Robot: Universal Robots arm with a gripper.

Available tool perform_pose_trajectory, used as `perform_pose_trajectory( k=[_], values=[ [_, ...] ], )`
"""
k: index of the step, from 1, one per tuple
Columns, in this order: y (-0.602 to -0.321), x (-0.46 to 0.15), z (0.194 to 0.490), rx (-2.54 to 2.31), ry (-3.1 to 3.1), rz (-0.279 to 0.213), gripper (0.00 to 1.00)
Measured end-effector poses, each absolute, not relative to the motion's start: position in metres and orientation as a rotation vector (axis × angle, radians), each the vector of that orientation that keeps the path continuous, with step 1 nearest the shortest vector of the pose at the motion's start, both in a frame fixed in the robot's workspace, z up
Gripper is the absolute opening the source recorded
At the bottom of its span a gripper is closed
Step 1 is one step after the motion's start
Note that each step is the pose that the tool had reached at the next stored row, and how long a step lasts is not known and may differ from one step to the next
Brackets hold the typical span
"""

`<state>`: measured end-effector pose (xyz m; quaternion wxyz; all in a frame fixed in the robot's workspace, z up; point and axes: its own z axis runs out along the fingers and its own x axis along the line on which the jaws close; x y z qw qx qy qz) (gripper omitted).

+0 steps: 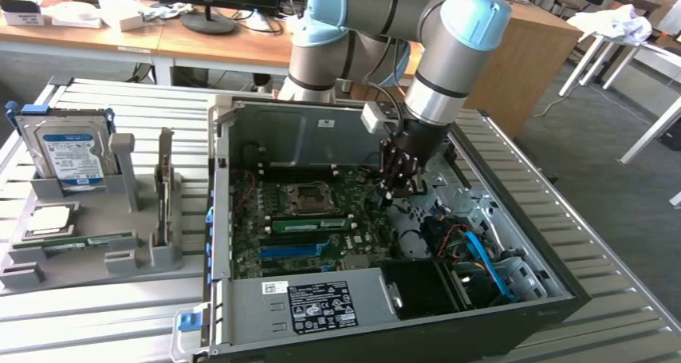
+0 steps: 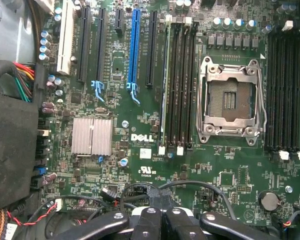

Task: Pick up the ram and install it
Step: 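Insert the ram into the slot, then press down the ram until it locks into place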

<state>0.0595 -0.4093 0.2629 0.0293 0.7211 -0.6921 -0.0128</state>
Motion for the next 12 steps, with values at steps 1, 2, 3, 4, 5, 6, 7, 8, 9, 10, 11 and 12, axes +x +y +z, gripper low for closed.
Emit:
perform_pose_trajectory(
  k=[1,2,3,4,5,6,7,8,9,10,11,12],
  values=[
    [-0.409,0.059,0.263,2.224,-2.135,-0.039,0.10],
    [-0.409,0.059,0.263,2.224,-2.135,-0.039,0.10],
    [-0.409,0.059,0.263,2.224,-2.135,-0.039,0.10],
    [-0.409,0.059,0.263,2.224,-2.135,-0.039,0.10],
    [-0.409,0.059,0.263,2.224,-2.135,-0.039,0.10],
    [-0.409,0.059,0.263,2.224,-2.135,-0.039,0.10],
    [-0.409,0.059,0.263,2.224,-2.135,-0.039,0.10],
    [-0.409,0.057,0.263,2.224,-2.135,-0.039,0.10],
    [-0.409,0.056,0.263,2.224,-2.134,-0.039,0.10],
    [-0.409,0.054,0.262,2.224,-2.135,-0.039,0.10],
    [-0.409,0.051,0.262,2.224,-2.135,-0.039,0.10],
    [-0.409,0.048,0.261,2.224,-2.135,-0.039,0.10]
  ],
)
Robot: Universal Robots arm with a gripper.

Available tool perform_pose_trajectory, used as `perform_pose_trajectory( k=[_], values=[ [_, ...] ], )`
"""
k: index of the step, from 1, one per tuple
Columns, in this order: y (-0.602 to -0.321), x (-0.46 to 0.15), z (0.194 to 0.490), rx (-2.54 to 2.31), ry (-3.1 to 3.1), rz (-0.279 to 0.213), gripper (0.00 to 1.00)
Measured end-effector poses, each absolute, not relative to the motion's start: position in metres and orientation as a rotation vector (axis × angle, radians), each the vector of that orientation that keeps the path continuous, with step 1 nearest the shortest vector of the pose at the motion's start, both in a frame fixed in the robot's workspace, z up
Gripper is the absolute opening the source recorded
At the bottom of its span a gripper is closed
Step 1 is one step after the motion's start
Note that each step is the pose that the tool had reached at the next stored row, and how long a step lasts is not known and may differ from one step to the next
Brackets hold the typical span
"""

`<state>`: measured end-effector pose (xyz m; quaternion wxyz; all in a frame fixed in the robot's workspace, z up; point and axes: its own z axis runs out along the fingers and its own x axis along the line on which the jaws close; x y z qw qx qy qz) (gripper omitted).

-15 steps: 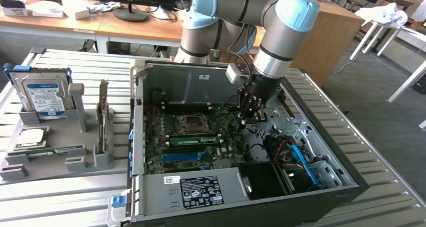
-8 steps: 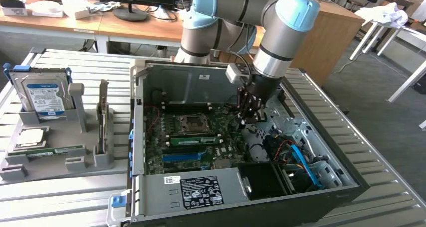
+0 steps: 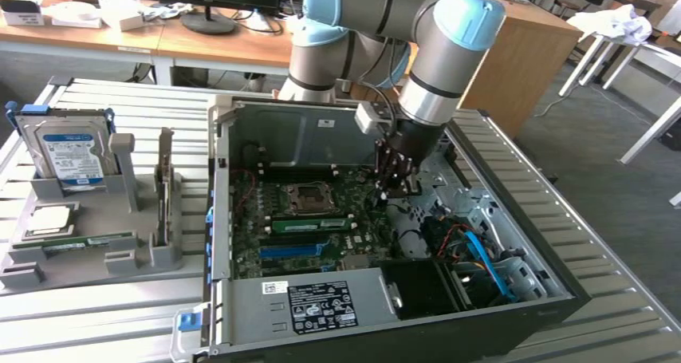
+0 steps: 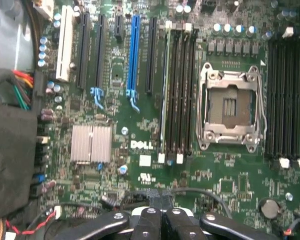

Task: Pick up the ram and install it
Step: 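Press down the ram until it locks into place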

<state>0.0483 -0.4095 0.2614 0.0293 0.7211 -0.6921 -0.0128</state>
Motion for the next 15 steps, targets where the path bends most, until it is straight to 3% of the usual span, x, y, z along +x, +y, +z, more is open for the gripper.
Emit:
perform_pose_trajectory(
  k=[15],
  values=[
    [-0.410,0.011,0.248,2.224,-2.135,-0.039,0.10]
  ],
)
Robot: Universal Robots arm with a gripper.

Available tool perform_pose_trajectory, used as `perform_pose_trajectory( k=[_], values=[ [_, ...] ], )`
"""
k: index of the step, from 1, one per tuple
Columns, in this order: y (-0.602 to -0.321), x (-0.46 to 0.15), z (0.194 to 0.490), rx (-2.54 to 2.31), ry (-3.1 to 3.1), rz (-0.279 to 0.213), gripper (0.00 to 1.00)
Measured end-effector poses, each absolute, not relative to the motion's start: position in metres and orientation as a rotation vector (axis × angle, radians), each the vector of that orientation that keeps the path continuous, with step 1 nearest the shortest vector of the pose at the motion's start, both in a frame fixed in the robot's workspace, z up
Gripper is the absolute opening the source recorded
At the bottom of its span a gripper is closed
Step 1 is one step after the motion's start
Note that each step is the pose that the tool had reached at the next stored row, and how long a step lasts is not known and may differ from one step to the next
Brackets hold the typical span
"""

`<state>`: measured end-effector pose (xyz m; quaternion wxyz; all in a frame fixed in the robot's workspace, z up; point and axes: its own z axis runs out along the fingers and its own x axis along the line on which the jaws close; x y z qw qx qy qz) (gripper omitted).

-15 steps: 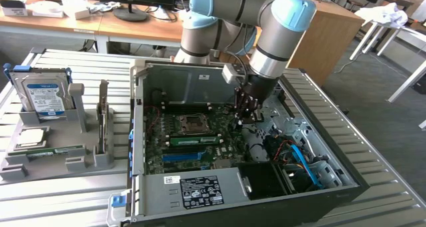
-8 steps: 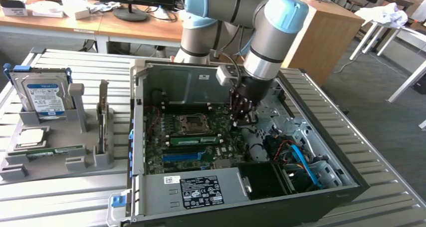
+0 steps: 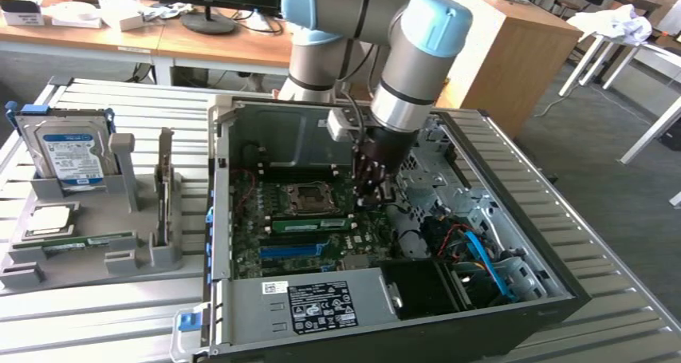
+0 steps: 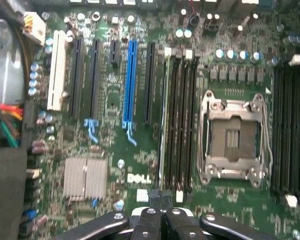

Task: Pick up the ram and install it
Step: 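Press down the ram until it locks into place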

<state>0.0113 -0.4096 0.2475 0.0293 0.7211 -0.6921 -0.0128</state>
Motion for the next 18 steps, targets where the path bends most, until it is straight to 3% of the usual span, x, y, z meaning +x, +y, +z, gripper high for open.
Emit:
perform_pose_trajectory(
  k=[18],
  values=[
    [-0.405,0.004,0.230,2.224,-2.134,-0.039,0.10]
  ],
)
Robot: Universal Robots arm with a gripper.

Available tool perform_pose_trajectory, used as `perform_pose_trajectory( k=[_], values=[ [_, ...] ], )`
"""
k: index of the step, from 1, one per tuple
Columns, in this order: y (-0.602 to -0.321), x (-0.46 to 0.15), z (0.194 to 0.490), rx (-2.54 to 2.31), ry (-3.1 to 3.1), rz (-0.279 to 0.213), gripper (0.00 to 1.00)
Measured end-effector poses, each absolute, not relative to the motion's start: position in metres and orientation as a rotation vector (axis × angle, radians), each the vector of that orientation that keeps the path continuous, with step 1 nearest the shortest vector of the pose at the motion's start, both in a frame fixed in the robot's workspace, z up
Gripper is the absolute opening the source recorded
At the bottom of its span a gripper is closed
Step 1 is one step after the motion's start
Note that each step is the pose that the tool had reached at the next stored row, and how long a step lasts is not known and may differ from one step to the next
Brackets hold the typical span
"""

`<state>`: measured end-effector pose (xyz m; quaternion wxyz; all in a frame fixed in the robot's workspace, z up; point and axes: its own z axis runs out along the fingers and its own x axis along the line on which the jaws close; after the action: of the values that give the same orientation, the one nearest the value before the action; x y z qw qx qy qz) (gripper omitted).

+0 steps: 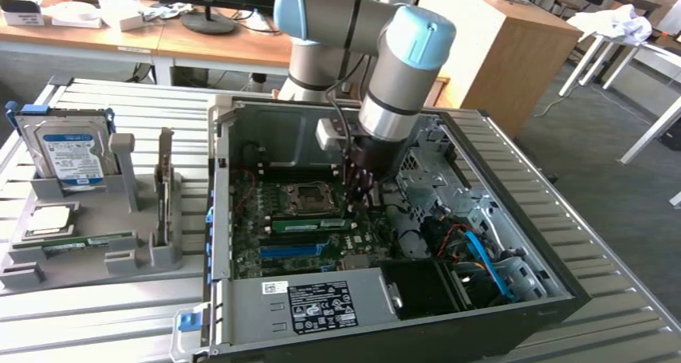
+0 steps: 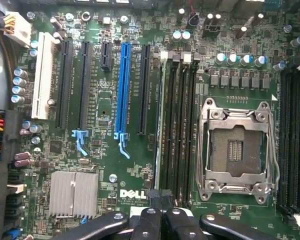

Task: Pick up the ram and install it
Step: 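Press down the ram until it locks into place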

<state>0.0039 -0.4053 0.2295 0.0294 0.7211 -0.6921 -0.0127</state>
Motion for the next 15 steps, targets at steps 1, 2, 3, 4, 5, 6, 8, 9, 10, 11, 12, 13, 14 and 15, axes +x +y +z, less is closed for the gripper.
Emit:
perform_pose_trajectory(
  k=[1,2,3,4,5,6,8,9,10,11,12,13,14,15],
  values=[
    [-0.405,0.004,0.229,2.224,-2.134,-0.039,0.10],
    [-0.405,0.004,0.228,2.224,-2.134,-0.039,0.10],
    [-0.405,0.004,0.226,2.224,-2.134,-0.039,0.10],
    [-0.405,0.004,0.225,2.224,-2.134,-0.039,0.10],
    [-0.405,0.004,0.224,2.224,-2.134,-0.038,0.10],
    [-0.405,0.004,0.222,2.223,-2.134,-0.038,0.10],
    [-0.406,0.004,0.221,2.223,-2.133,-0.038,0.10],
    [-0.405,0.004,0.221,2.223,-2.134,-0.038,0.10],
    [-0.405,0.004,0.222,2.225,-2.136,-0.038,0.10],
    [-0.405,0.004,0.226,2.227,-2.138,-0.037,0.10],
    [-0.405,0.004,0.231,2.226,-2.137,-0.035,0.10],
    [-0.405,0.003,0.235,2.226,-2.136,-0.033,0.10],
    [-0.405,0.003,0.236,2.227,-2.137,-0.033,0.10],
    [-0.405,0.003,0.237,2.227,-2.138,-0.031,0.10]
  ],
)
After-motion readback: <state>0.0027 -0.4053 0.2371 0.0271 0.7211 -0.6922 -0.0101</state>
